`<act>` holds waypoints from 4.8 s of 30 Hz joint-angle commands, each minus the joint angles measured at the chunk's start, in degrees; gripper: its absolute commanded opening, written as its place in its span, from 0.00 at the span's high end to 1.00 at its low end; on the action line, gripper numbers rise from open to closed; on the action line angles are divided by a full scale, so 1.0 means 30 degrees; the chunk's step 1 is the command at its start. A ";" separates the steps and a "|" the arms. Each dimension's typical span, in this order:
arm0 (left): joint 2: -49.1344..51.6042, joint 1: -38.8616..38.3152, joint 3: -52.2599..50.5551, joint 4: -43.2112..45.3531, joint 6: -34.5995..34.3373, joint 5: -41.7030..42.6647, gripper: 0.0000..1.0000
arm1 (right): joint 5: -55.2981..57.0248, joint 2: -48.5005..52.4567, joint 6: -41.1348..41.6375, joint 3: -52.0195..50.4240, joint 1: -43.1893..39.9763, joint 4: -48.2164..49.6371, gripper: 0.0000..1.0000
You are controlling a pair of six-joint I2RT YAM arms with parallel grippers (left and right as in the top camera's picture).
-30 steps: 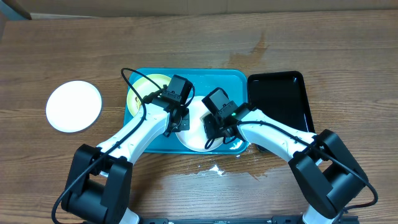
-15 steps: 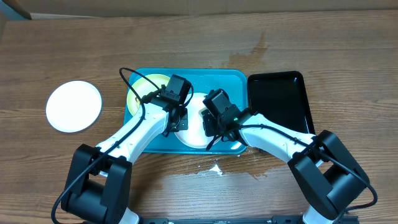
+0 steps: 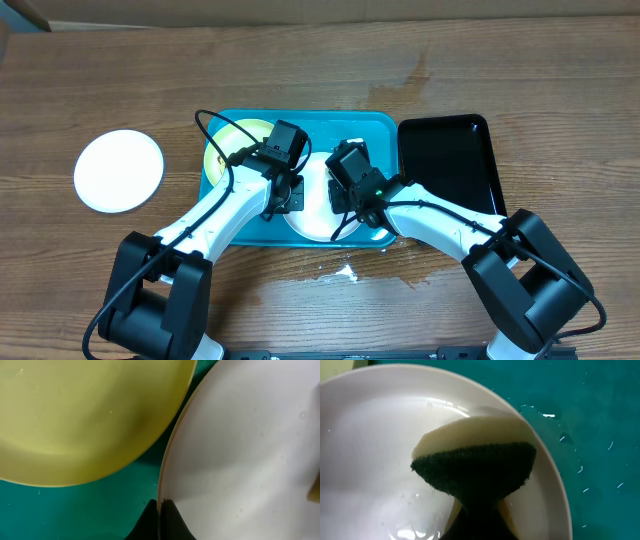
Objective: Clean dirty plates on tray and stack at the side
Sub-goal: 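Scrub the white plate's smear with the sponge while left gripper holds rim, then carry the sponge with the right gripper back onto the black tray, then lift the white plate with the left gripper and move it left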
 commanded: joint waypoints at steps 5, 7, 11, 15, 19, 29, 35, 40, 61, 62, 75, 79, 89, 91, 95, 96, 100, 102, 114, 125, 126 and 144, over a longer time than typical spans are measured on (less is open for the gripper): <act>0.0291 -0.0160 0.0299 -0.0313 0.0911 0.0248 0.96 | 0.1195 0.0204 0.0007 -0.0248 0.0058 0.0415 0.96; 0.0291 -0.0160 0.0299 -0.0306 0.0911 0.0248 0.96 | 0.1195 0.0255 0.0000 -0.0248 0.0058 0.0408 0.96; 0.0291 -0.0160 0.0299 -0.0313 0.0903 0.0248 0.96 | 0.1202 0.0721 -0.0044 -0.0248 0.0058 0.0525 0.96; 0.0291 -0.0160 0.0299 -0.0350 0.0911 0.0248 0.96 | 0.1566 0.1129 -0.0131 -0.0248 0.0058 0.1304 0.96; 0.0291 -0.0160 0.0299 -0.0466 0.0911 0.0248 0.96 | 0.1989 0.1129 -0.0277 -0.0240 0.0058 0.2113 0.96; 0.0291 -0.0160 0.0299 -0.0517 0.0911 0.0248 0.96 | 0.3140 0.1129 -0.0495 -0.0240 0.0058 0.2798 0.96; 0.0291 -0.0160 0.0299 -0.0576 0.0911 0.0248 0.96 | 0.3140 0.1297 -0.0488 -0.0240 0.0058 0.3016 0.96; 0.0291 -0.0160 0.0299 -0.0685 0.0911 0.0248 0.96 | 0.3140 0.1501 -0.0488 -0.0240 0.0058 0.3759 0.96; 0.0291 -0.0160 0.0299 -0.1013 0.0911 0.0240 0.96 | 0.5632 0.1020 -0.0998 -0.0102 -0.0189 0.9493 0.96; 0.0291 -0.0160 0.0299 -0.1013 0.0911 0.0240 0.96 | 0.5625 0.0612 -0.1231 0.0000 -0.0255 0.9595 0.96; 0.0291 -0.0160 0.0299 -0.0925 0.0911 0.0226 0.96 | 0.5442 -0.5945 -0.1333 0.0313 -0.4138 0.2397 0.96; 0.0291 -0.0160 0.0306 -0.0816 0.0903 0.0233 0.96 | 0.2310 -0.6091 -0.1333 0.0306 -0.6688 -0.1056 0.96; 0.0291 -0.0160 0.0503 -0.0568 0.0903 0.0240 0.96 | -0.3934 -0.5916 -0.1989 0.0270 -1.1621 -0.5027 0.96; 0.0284 -0.0160 0.0627 -0.0576 0.0903 0.0233 0.96 | -0.4262 -0.5654 -0.2084 0.0233 -1.1730 -0.5574 0.92; 0.0284 -0.0160 0.0962 -0.0583 0.0903 0.0240 0.96 | -0.4255 -0.5144 -0.2084 -0.0328 -1.1693 -0.5734 0.71; 0.0284 -0.0160 0.1093 -0.0597 0.0911 0.0240 0.96 | -0.4240 -0.4976 -0.2084 -0.0481 -1.1701 -0.5770 0.60; 0.0284 -0.0160 0.1872 -0.1122 0.1341 0.0226 0.96 | -0.3745 -0.4524 -0.2069 -0.0845 -1.1715 -0.5778 0.28; 0.0284 -0.0160 0.2448 -0.1668 0.1413 -0.0102 0.96 | -0.3774 -0.4255 -0.2062 -0.0947 -1.1715 -0.5785 0.17; 0.0284 -0.0160 0.6703 -0.5100 0.1625 -0.4116 0.96 | -0.3767 -0.4124 -0.2069 -0.0991 -1.1715 -0.5770 0.00; 0.0284 -0.0998 0.8306 -0.4772 0.2412 -0.8801 0.96 | -0.3767 -0.4124 -0.2069 -0.0991 -1.1715 -0.5770 0.00; 0.0284 -0.1333 0.8378 -0.4685 0.2419 -0.9486 0.96 | -0.3767 -0.4124 -0.2069 -0.0991 -1.1715 -0.5770 0.00; 0.0306 -0.6696 0.8590 -0.1625 0.4852 -2.0123 0.96 | -0.3767 -0.4124 -0.2069 -0.0991 -1.1715 -0.5770 0.00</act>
